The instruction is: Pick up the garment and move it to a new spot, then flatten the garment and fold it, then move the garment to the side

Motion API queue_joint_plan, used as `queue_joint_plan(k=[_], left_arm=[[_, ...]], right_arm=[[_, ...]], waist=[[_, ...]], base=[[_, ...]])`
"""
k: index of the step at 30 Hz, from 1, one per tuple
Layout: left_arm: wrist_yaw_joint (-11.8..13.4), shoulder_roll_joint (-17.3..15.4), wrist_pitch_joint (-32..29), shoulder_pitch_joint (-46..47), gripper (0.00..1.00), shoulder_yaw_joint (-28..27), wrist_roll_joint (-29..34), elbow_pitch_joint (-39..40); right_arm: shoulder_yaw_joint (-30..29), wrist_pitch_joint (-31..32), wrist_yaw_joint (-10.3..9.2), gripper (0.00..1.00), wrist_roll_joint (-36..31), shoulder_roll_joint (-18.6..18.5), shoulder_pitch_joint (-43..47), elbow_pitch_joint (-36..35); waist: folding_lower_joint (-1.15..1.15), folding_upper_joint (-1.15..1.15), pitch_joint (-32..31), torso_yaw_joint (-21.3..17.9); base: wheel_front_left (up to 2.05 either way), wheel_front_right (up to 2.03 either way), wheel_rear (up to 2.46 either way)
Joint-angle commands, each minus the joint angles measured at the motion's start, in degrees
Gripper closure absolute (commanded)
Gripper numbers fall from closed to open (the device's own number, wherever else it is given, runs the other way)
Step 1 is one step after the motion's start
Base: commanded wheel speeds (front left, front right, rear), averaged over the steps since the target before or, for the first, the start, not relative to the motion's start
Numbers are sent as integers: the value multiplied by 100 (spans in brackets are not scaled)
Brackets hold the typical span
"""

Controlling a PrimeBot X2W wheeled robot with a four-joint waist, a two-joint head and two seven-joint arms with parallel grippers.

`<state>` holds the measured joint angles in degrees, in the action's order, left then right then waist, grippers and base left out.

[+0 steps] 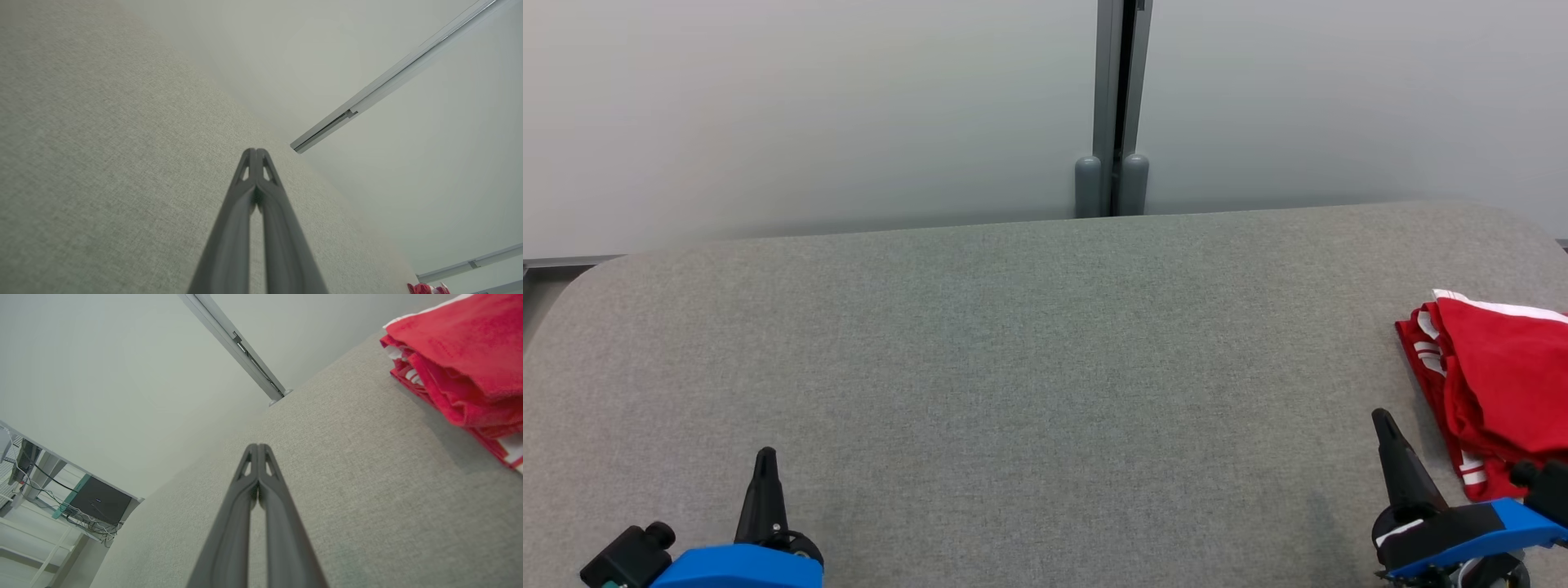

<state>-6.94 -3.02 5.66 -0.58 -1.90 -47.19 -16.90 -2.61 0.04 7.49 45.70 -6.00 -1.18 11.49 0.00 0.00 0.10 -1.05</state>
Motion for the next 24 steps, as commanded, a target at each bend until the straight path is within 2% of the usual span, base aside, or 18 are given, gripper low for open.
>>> queue_joint_plan(k=[1,24], left_arm=[[-26,-7,-45,205,100,-58,-197,90],[-40,0,-439,384,100,-203,-1629,164]], right_arm=[[-45,36,0,100,219,-3,-196,-54],[-165,240,1,100,1694,104,-306,48]], waist=[[0,0,0,2],[0,0,2,28]], base=[[0,0,0],[0,0,0]])
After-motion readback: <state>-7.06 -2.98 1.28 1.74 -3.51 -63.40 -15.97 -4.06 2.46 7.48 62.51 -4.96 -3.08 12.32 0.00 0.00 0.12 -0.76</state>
